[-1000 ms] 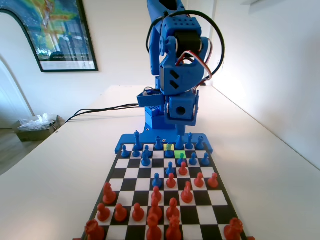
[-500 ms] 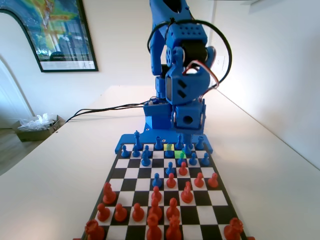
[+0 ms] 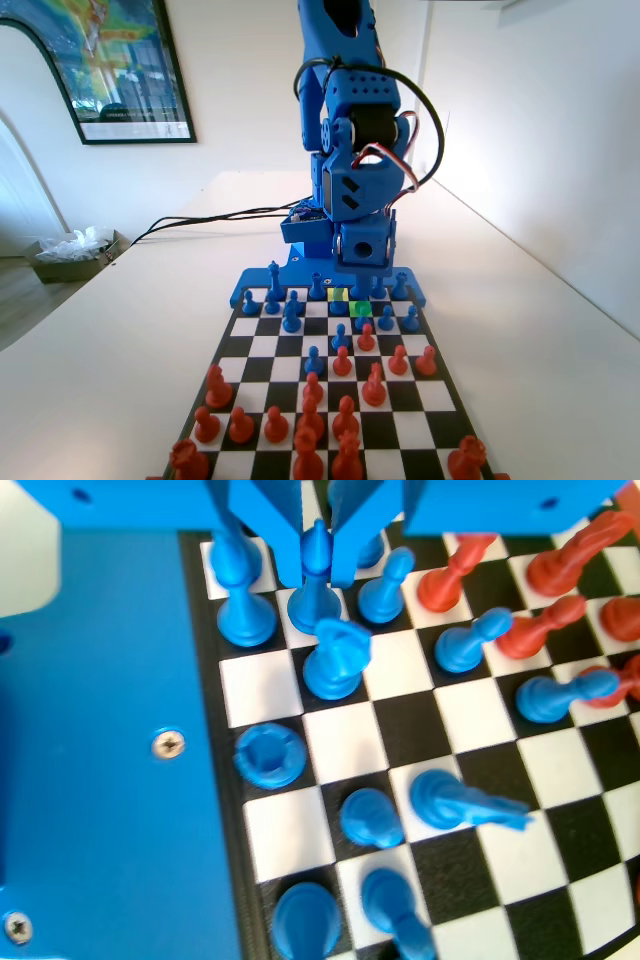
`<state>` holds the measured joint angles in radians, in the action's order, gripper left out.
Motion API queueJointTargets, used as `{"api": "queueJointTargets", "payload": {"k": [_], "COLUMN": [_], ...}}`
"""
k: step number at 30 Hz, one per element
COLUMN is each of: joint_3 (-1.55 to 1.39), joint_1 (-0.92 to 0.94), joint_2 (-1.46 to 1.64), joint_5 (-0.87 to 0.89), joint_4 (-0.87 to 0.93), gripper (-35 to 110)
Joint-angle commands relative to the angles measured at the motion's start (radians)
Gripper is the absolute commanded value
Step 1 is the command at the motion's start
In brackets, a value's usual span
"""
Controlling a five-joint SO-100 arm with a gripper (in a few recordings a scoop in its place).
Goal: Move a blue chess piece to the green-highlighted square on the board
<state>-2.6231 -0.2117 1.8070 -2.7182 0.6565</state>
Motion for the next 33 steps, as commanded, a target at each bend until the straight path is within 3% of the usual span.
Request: {"api": "queueJointTargets", "payload": {"k": [1, 16, 33], "joint_3": [0.020, 0.103, 0.278], "joint_1": [-0.008, -0.005, -0.023], "joint_2": [0.009, 0.009, 0.124], "joint_5": [-0.009, -0.020, -0.012], "joint_4": [0.005, 0.087, 0.387], "gripper": [1, 8, 3]}}
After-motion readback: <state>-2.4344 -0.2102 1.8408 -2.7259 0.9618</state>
